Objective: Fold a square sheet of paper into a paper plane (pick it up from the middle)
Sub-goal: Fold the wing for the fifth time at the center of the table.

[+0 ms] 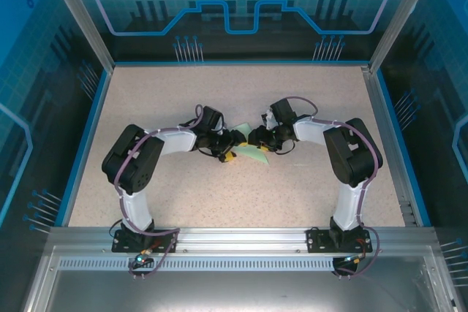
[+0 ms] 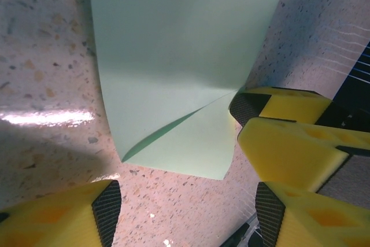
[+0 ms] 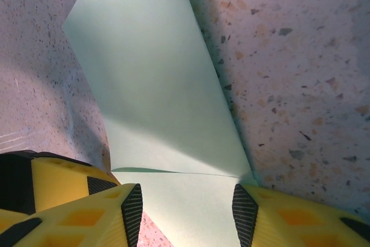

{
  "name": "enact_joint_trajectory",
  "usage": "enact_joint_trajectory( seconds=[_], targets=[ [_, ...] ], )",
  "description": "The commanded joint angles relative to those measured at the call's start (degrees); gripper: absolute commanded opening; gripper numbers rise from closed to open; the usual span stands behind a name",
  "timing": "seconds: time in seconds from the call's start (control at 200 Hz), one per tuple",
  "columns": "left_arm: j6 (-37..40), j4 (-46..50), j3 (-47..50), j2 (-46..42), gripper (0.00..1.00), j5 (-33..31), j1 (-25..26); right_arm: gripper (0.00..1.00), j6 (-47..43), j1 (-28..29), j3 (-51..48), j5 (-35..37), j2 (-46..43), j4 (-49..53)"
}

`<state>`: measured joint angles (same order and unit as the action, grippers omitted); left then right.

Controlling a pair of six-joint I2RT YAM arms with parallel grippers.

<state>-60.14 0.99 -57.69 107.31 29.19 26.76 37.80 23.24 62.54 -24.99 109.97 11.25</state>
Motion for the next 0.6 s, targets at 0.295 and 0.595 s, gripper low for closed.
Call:
enact_joint_trajectory(
  seconds=[0.295,0.595],
  targets=[
    [-1.13,0.74,-3.08,3.08,0.46,-1.42,0.46,0.43,0.34,-0.67,-2.66,0.82,1.38,0.64],
    [0.02,2.04,-4.62,3.48,0.27,-2.71,0.43,0.42,-3.31,-0.66,-3.05,2.25,-0.45,-0.38]
  ],
)
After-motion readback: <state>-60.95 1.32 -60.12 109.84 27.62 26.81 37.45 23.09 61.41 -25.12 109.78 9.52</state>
